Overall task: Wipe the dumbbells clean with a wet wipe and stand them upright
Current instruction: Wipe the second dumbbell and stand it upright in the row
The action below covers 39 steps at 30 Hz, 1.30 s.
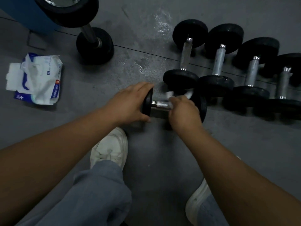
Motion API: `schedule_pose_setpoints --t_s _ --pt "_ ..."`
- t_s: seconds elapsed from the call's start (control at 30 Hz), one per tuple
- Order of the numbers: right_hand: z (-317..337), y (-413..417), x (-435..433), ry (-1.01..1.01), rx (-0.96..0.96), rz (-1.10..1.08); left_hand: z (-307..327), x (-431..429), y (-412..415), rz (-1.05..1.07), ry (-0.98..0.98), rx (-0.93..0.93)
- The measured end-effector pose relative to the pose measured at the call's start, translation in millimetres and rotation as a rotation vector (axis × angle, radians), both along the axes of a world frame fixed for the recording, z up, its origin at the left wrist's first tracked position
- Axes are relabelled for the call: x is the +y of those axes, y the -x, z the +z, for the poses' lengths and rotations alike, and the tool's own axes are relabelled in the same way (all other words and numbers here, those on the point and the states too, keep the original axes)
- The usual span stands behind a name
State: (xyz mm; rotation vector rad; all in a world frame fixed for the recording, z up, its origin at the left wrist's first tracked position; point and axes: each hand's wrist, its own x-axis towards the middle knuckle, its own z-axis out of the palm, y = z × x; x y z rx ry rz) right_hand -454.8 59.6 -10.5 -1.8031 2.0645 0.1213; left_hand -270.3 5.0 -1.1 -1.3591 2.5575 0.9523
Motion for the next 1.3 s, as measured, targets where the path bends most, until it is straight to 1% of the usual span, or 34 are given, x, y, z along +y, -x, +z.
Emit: schedule_pose_setpoints --t_s 0.03,0.07,0.13,0.17,0.23,0.27,0.33,0.37,0.4,0.47,0.5,0.53,0.57,0.6,0.63,0.7,0.73,0.8,0.87,0.97,1.03,1.1,1.13,1.23,1.27,1.3 --pt "2 0 3 -0.041 0.051 0.022 -1 3 0 -0.007 0.009 0.007" --pt "4 -3 7 -0.065 0.057 0.085 -1 6 0 -0.016 0.021 0.014" --pt "7 -6 16 -0.044 0.022 0.180 0 13 -2 -0.037 0.045 0.006" --pt "8 -3 18 -0.040 0.042 0.137 0 16 -3 -0.057 0.060 -0.010" --pt "8 -2 25 -0.068 0.125 -0.016 -1 24 -4 -0.093 0.069 -0.034" --pt "7 -9 32 -0.082 0.128 -0.030 -1 29 -3 -0.103 0.048 -0.039" --pt "6 -25 50 -0.066 0.034 0.054 -1 42 -2 -0.114 -0.006 -0.037" --pt "6 -26 56 -0.068 -0.029 0.055 1 47 -3 -0.111 -0.009 -0.024" --pt "7 -22 59 -0.078 -0.066 -0.001 4 52 -5 -0.097 0.002 -0.003" --pt "7 -18 68 -0.120 -0.058 -0.126 11 58 -10 -0.066 0.025 0.030" --pt "8 -23 74 -0.156 -0.060 -0.100 13 59 -11 -0.071 0.022 0.022" --pt "9 -31 83 -0.178 -0.091 -0.019 15 61 -13 -0.088 0.004 -0.008" --pt "10 -38 92 -0.191 -0.133 0.068 15 64 -15 -0.118 -0.025 -0.055" --pt "11 -39 98 -0.191 -0.159 0.091 15 68 -16 -0.159 -0.049 -0.111" --pt "10 -35 102 -0.205 -0.151 0.013 15 73 -17 -0.199 -0.064 -0.154" --pt "11 -30 111 -0.231 -0.079 -0.169 14 83 -20 -0.241 -0.077 -0.167" --pt "13 -33 117 -0.241 -0.057 -0.173 14 85 -20 -0.247 -0.078 -0.159" --pt "15 -42 127 -0.254 -0.096 -0.042 16 84 -22 -0.220 -0.086 -0.144" --pt "13 -34 123 -0.237 -0.123 -0.015 20 78 -22 -0.178 -0.087 -0.133" --pt "10 -21 105 -0.212 -0.002 -0.139 25 68 -20 -0.074 -0.045 -0.061" --pt "8 -32 93 -0.219 -0.003 -0.113 27 63 -16 -0.035 -0.020 -0.020" --pt "4 -35 85 -0.179 -0.036 -0.026 26 59 -11 -0.023 -0.025 -0.020" --pt "2 -30 80 -0.144 -0.039 -0.023 26 57 -8 -0.023 -0.042 -0.031" --pt "-2 -15 63 -0.125 0.035 -0.136 22 44 0 -0.046 -0.080 -0.063" --pt "-4 -18 61 -0.127 0.012 -0.122 21 40 2 -0.052 -0.093 -0.066" --pt "-4 -22 59 -0.124 -0.027 -0.064 21 35 4 -0.055 -0.113 -0.068"
